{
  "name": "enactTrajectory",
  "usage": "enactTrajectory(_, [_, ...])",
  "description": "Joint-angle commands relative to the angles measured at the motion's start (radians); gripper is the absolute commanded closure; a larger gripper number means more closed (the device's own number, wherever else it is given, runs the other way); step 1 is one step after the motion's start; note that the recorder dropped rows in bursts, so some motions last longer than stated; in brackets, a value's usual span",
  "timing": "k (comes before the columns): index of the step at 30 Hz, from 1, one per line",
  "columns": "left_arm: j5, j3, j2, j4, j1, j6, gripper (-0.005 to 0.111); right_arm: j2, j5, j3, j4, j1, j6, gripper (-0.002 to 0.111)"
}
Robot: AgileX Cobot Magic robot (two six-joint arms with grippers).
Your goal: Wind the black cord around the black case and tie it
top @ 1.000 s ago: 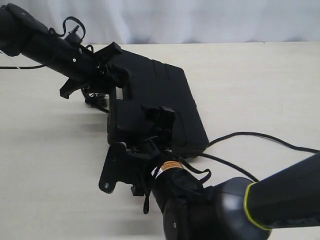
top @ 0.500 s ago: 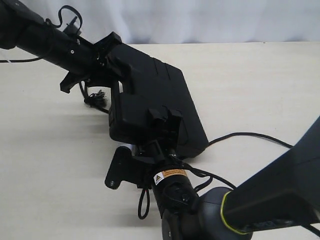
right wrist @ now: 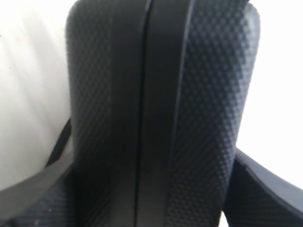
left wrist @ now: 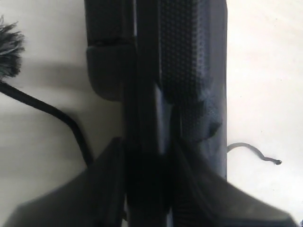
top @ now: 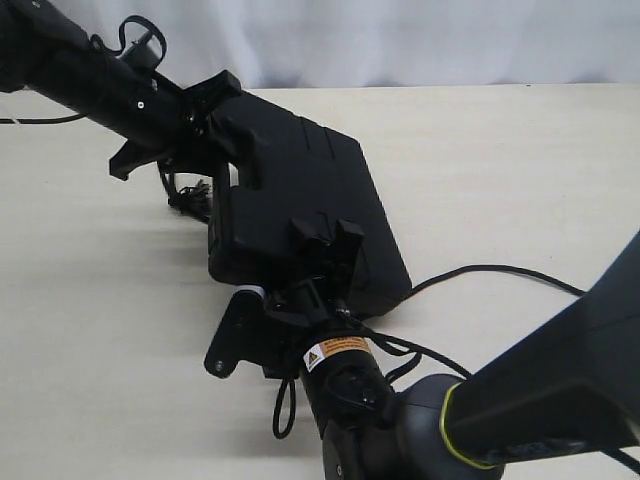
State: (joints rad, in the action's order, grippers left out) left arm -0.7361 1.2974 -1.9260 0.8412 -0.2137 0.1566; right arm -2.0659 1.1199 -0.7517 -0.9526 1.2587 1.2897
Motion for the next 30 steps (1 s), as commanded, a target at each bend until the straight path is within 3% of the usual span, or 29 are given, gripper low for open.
enactTrajectory(1, [0.066,0.007,0.010,-0.093,0.003,0.096,0.107,0.005,0.027,-0.001,-0.028,-0.002,-0.026,0.104])
enactTrajectory(5, [0.063,0.007,0.010,-0.096,-0.023,0.209,0.104,0.005,0.027,-0.001,-0.028,-0.002,-0.040,0.104])
enactTrajectory(12, [0.074,0.022,0.010,-0.115,-0.050,0.261,0.065,0.030,0.059,-0.001,-0.056,-0.002,-0.056,0.104])
enactTrajectory(16, [0.015,0.088,0.010,-0.122,-0.050,0.261,0.052,0.068,0.057,-0.001,-0.083,-0.002,-0.056,0.104])
enactTrajectory(21, [-0.090,0.177,0.010,-0.166,-0.050,0.261,0.046,0.109,-0.006,-0.001,-0.110,-0.002,-0.056,0.104])
enactTrajectory(26, [-0.218,0.276,0.010,-0.366,-0.050,0.247,0.046,0.169,-0.011,-0.001,-0.210,-0.002,-0.056,0.104])
enactTrajectory(30, [-0.283,0.338,0.010,-0.537,-0.050,0.136,0.046,0.232,-0.080,0.021,-0.234,-0.002,-0.078,0.104])
